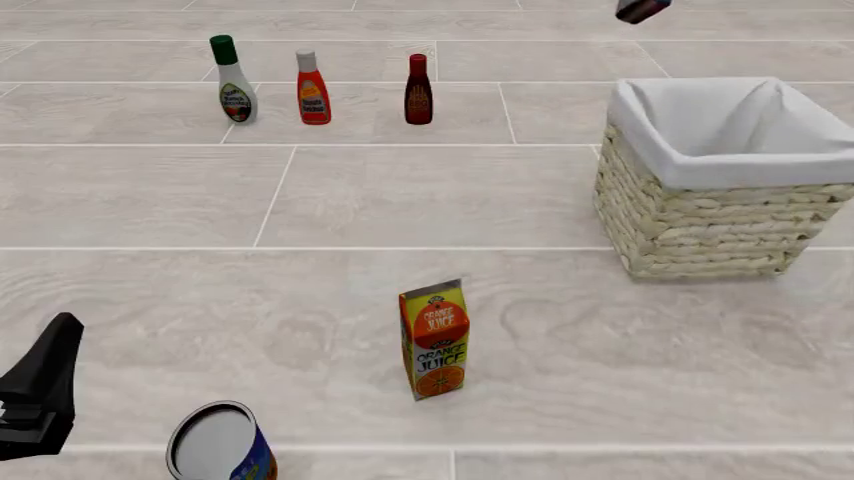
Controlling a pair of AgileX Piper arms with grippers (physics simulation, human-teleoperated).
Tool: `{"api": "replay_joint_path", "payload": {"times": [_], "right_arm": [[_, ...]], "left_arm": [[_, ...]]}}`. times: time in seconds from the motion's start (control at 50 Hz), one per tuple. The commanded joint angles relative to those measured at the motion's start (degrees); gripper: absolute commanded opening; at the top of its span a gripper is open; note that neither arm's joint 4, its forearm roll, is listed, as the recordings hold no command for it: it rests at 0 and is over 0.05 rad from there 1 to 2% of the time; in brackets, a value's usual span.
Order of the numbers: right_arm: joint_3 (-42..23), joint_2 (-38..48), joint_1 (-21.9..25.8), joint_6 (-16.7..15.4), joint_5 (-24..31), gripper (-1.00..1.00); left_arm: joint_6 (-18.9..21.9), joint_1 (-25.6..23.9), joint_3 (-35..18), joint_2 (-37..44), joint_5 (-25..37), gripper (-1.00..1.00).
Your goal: Pick the chocolate pudding and place it in the basket.
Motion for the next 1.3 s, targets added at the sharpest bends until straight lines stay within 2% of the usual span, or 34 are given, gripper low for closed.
{"api": "replay_joint_path", "payload": {"times": [0.02, 0.22, 0.62, 0.72, 0.78, 0.9, 1.22, 1.3], "right_arm": [[1.18, -3.63, -3.5, -2.12, -0.02, -1.0], [2.78, -5.96, -6.3, -3.21, -0.16, -1.0], [7.06, -9.1, -12.27, -3.17, -0.82, -1.0], [6.98, -8.88, -13.18, -3.2, -1.19, -1.0], [6.74, -7.62, -13.92, -1.37, -0.46, -1.0], [6.68, -6.78, -14.79, -1.0, -1.2, -1.0], [12.95, -6.35, -18.33, -2.69, -4.05, -1.0], [12.98, -5.16, -18.72, -1.72, -4.18, -1.0]], "left_arm": [[0.0, 0.0, 0.0, 0.0, 0.0, 1.0], [0.0, 0.0, 0.0, 0.0, 0.0, 1.0], [0.0, 0.0, 0.0, 0.0, 0.0, 1.0], [0.0, 0.0, 0.0, 0.0, 0.0, 1.0], [0.0, 0.0, 0.0, 0.0, 0.0, 1.0], [0.0, 0.0, 0.0, 0.0, 0.0, 1.0], [0.0, 0.0, 0.0, 0.0, 0.0, 1.0], [0.0, 0.0, 0.0, 0.0, 0.0, 1.0]]}}
